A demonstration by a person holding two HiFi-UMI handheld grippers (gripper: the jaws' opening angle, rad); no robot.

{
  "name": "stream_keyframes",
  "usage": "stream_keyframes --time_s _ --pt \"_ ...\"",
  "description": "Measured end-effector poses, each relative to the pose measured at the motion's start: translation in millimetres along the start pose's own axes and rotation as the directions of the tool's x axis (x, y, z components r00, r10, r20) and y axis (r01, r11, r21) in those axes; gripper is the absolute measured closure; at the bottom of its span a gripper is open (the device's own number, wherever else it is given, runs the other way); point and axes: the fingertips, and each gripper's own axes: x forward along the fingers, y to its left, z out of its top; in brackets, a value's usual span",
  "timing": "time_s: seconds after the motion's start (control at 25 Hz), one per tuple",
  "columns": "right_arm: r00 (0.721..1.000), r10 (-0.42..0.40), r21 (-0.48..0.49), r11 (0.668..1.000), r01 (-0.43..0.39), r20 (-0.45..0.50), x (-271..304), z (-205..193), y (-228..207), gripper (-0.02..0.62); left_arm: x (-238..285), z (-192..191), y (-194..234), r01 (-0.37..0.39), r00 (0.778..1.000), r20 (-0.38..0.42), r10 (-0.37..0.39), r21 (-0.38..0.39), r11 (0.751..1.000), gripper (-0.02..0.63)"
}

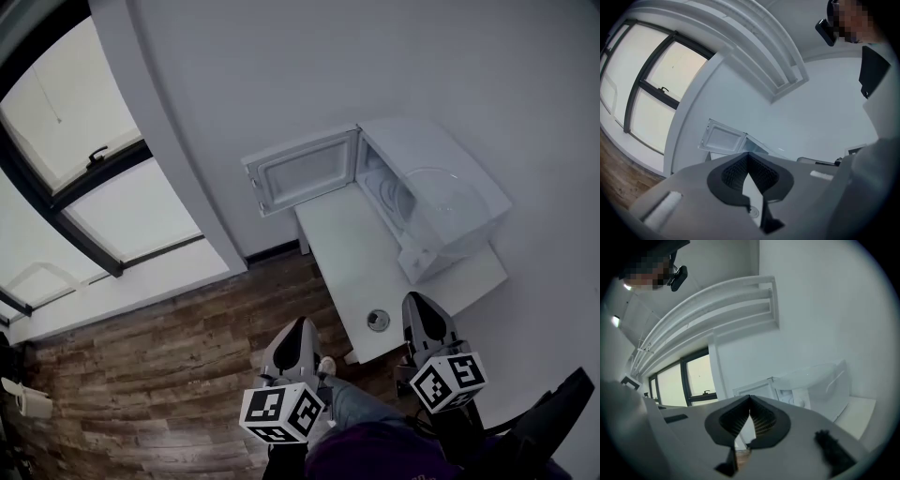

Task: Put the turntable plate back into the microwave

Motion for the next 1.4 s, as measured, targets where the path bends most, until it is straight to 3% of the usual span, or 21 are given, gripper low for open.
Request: stream_keyframes --time_s 0.12,0.24,0.4,0.6,0.8,1.0,1.08,1.16,1.2,1.24,1.32,1.4 --pt "1.0 -0.019 0.015 1.0 0.019 -0.019 26.9 0.5 -5.9 0.586 28.6 9.6 24.2 0.024 1.0 -0.008 -0.024 -0.041 0.999 0.6" --pt "0.997 -0.076 0.024 0.997 0.077 -0.02 53.8 3.2 -13.0 0.586 68.7 16.0 28.1 0.128 0.989 -0.074 -0.132 -0.045 0.991 0.6" --pt "0.986 -0.165 0.048 0.985 0.165 -0.001 72.9 10.0 -24.9 0.586 123.4 29.9 6.7 0.324 0.934 -0.141 -0.329 -0.056 0.944 0.598" --pt "0.948 -0.318 0.096 0.944 0.315 0.018 62.0 11.4 -57.1 0.586 175.3 27.6 -31.5 0.485 0.847 -0.209 -0.489 -0.073 0.872 0.598" --pt "0.864 -0.497 0.157 0.862 0.481 0.077 27.4 18.0 -88.5 0.586 210.4 5.5 -72.3 0.583 0.737 -0.31 -0.601 -0.16 0.797 0.568" --pt "0.783 -0.61 0.212 0.786 0.58 0.121 0.2 26.0 -105.8 0.586 233.8 -12.9 -101.7 0.604 0.659 -0.343 -0.669 -0.289 0.743 0.51" --pt "0.752 -0.641 0.248 0.762 0.598 0.156 -7.3 31.3 -107.2 0.586 241.2 -15.6 -102.7 0.59 0.662 -0.33 -0.673 -0.325 0.739 0.477" --pt "0.718 -0.673 0.286 0.733 0.618 0.174 -11.0 32.7 -107.5 0.586 251.3 -13.5 -96.2 0.572 0.687 -0.32 -0.653 -0.317 0.757 0.471" --pt "0.7 -0.691 0.304 0.715 0.629 0.178 -11.4 31.6 -107.0 0.584 257.0 -12.5 -92.8 0.565 0.688 -0.328 -0.648 -0.319 0.761 0.47" --pt "0.683 -0.708 0.324 0.698 0.638 0.181 -10.7 29.9 -106.3 0.584 262.7 -12.9 -91.3 0.561 0.675 -0.345 -0.653 -0.335 0.757 0.46" --pt "0.655 -0.733 0.376 0.668 0.642 0.185 -6.4 26.1 -104.2 0.537 272.0 -17.9 -94.1 0.56 0.611 -0.394 -0.687 -0.398 0.727 0.439" --pt "0.628 -0.756 0.439 0.635 0.636 0.185 0.0 20.9 -99.7 0.485 276.2 -25.5 -98.9 0.564 0.527 -0.436 -0.73 -0.463 0.684 0.424"
